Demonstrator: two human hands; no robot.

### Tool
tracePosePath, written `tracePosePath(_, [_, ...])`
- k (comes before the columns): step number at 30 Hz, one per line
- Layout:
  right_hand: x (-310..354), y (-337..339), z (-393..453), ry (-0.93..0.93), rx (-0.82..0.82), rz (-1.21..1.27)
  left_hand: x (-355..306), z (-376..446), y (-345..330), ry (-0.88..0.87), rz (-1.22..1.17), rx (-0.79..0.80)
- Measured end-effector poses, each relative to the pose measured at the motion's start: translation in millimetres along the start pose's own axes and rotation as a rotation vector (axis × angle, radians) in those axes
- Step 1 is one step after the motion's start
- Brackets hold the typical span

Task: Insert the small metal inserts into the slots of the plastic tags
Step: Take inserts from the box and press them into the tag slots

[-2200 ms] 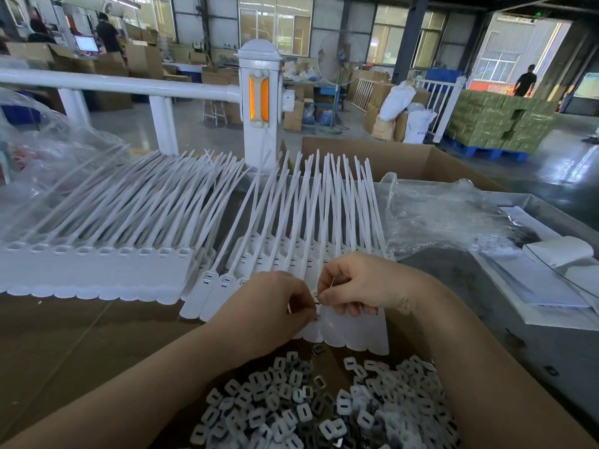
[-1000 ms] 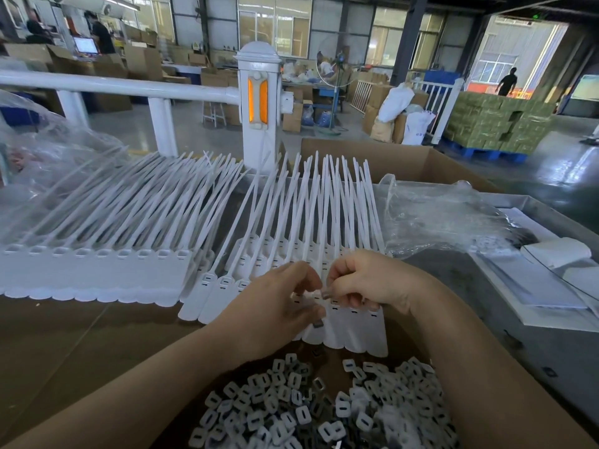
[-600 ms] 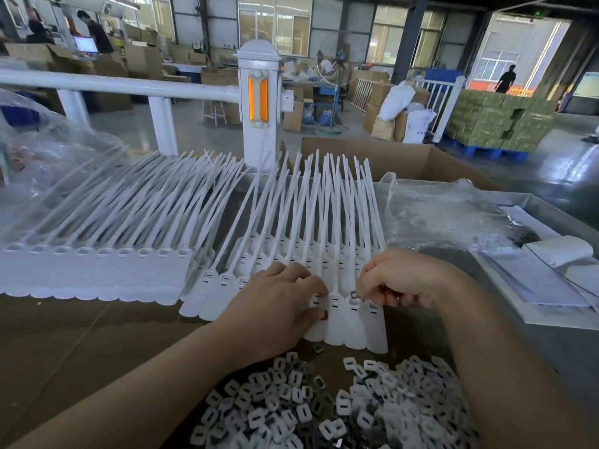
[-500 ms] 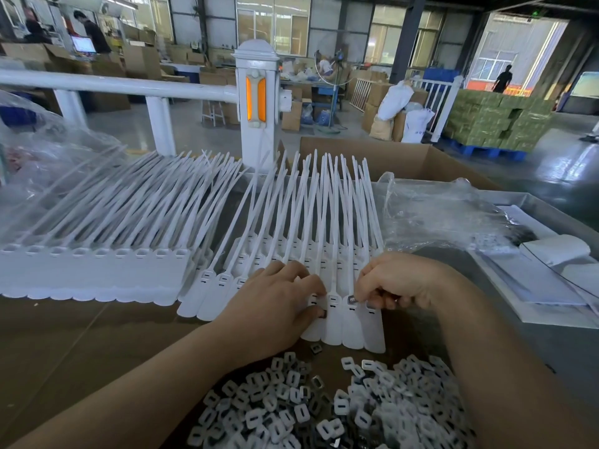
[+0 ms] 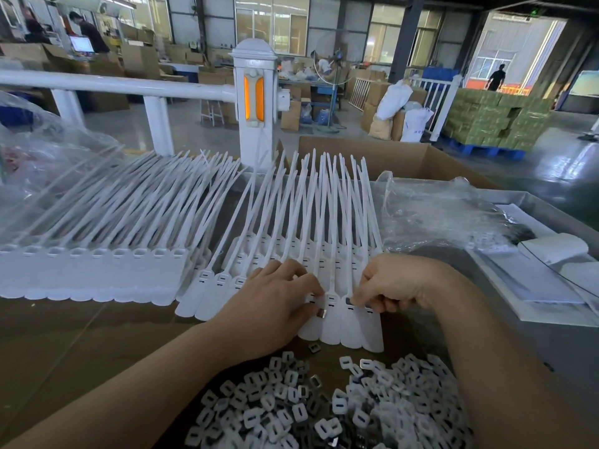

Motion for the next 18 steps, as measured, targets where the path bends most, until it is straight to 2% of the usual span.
tracePosePath(4, [-6, 2, 1, 0.023, 0.006, 0.115, 4, 1, 0, 0.036, -0.072, 0.022])
tracePosePath(9, [-5, 2, 3, 0.028, -0.007, 0.118, 10, 3, 4, 0.091, -0.198, 0.023])
tracePosePath(14, [-2, 14, 8, 0.085, -0.198, 0.312, -8, 3, 17, 0.023, -0.132, -0.095])
tracePosePath(18, [9, 17, 12, 0.188, -0.324, 0.388, -17, 5, 13, 0.002, -0.114, -0.032])
Point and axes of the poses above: each hand's wrist, its own z-axis towards the middle knuckle, its own y-axis out of the back of the hand, x = y × z, the point moved 9 cm from there along z, towards the middle knuckle, and after that the axes turned 6 degrees about -z, right-handed, at the moved point
